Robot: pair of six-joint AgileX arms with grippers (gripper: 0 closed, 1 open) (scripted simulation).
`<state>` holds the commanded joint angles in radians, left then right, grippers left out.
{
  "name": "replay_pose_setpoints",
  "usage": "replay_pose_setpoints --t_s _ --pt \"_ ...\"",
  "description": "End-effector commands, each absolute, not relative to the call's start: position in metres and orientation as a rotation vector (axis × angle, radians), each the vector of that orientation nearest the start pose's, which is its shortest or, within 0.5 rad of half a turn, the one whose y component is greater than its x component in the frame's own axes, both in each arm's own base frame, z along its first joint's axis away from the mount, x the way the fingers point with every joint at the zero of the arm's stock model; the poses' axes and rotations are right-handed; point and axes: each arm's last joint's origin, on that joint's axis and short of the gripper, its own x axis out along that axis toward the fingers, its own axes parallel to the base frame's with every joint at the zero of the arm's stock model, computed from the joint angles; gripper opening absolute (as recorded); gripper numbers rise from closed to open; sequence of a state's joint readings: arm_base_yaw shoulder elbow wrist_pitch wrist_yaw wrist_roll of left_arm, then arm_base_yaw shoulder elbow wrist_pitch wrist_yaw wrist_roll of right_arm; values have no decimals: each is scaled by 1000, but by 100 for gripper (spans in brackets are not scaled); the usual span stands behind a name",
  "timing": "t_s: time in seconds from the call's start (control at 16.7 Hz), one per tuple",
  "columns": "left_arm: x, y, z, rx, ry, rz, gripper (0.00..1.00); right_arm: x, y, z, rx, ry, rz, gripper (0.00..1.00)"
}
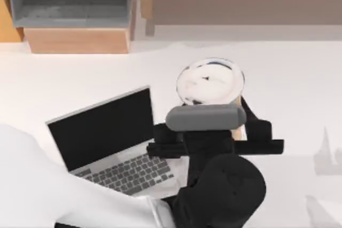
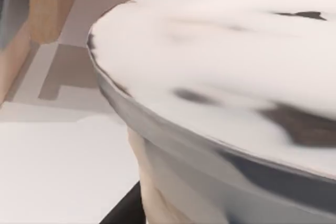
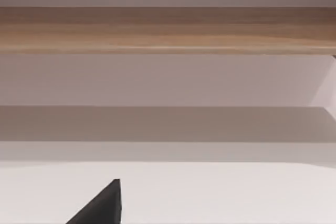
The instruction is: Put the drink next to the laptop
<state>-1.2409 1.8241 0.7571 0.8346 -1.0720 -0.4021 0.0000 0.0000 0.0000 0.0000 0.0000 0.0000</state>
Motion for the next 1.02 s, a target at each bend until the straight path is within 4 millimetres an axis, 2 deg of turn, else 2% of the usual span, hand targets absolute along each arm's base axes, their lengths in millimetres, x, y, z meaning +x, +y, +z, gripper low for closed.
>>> replay_pose_setpoints --t_s 0.18,0.36,0.48,1.02 --pt "101 -324 133 -92 123 -65 0 106 -1 160 0 0 0 100" --pt "79 -327 123 -22 99 -31 0 106 -1 160 0 0 0 100" --pt "74 -327 121 -7 92 -24 0 106 -1 160 0 0 0 100" --pt "77 -328 122 -23 85 -9 0 106 -1 160 0 0 0 100"
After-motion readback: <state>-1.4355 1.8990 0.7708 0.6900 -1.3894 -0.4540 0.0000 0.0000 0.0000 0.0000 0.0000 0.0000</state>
